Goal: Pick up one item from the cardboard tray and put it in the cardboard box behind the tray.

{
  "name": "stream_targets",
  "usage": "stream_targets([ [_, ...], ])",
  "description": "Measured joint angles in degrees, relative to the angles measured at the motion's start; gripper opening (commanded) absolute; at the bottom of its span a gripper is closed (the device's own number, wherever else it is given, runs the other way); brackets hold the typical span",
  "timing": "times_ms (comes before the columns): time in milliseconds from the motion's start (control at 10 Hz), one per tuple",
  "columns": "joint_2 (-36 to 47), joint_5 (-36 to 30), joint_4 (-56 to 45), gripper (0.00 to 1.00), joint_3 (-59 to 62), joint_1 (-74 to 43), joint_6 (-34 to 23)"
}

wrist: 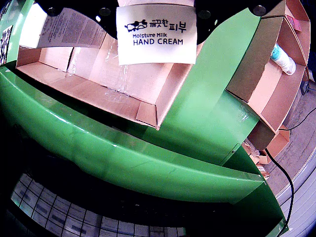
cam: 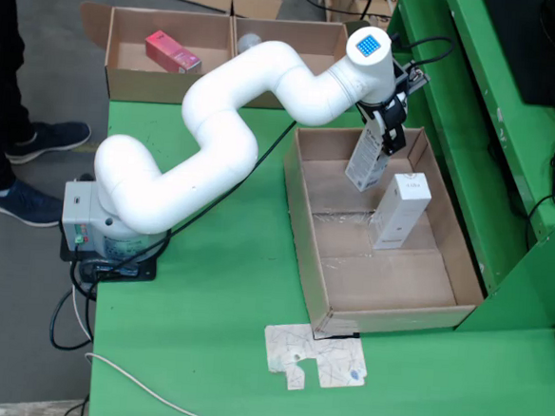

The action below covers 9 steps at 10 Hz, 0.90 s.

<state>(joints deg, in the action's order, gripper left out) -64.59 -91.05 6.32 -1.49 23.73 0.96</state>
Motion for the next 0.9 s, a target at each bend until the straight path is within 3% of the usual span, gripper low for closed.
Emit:
stream_targets([
  [300, 0.1, -0.3, -0.3, 0.00, 0.0, 0.0, 0.0],
  [900, 10.3, -1.4, -12.7, 0.00, -0.3, -0.3, 0.2],
])
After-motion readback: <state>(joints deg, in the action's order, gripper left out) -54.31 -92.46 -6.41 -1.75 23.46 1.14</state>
